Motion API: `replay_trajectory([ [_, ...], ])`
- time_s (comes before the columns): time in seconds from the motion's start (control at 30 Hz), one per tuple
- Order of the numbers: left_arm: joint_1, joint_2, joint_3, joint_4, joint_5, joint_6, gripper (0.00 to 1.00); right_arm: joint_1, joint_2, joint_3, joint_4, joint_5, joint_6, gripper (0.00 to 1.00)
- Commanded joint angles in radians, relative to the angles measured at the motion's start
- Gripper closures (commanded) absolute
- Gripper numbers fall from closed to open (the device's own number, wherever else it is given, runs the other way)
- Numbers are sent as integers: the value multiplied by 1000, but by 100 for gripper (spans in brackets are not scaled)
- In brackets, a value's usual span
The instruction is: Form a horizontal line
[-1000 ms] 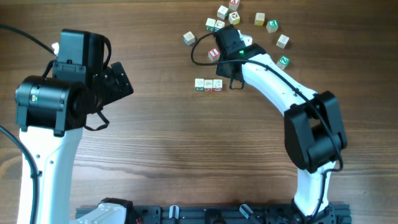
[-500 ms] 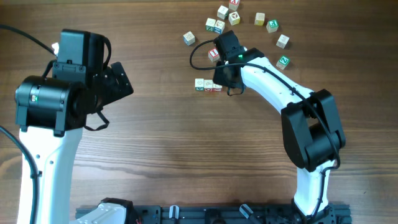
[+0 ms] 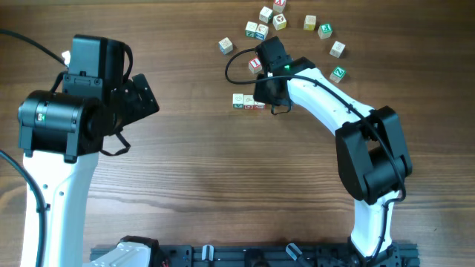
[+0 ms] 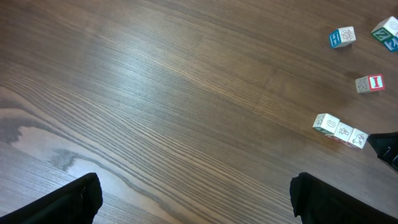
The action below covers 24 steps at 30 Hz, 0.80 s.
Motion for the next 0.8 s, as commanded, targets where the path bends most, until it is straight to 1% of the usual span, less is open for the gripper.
replay_trajectory([
  [0.0,6,0,3,2,-12,-10,0,4,23,-11,4,-17,-18,95],
  [0.1,6,0,3,2,-12,-10,0,4,23,-11,4,-13,-17,95],
  [0.27,6,0,3,2,-12,-10,0,3,23,-10,13,59,-17,96],
  [0.4,6,0,3,2,-12,-10,0,-7,21,-10,19,79,-16,96],
  [0.53,6,0,3,2,-12,-10,0,-9,24,-53,13,85,-8,95],
  [0.67,6,0,3,2,-12,-10,0,-9,25,-142,110,39,8,95],
  [0.77,6,0,3,2,-12,-10,0,-9,28,-176,167,36,10,95],
])
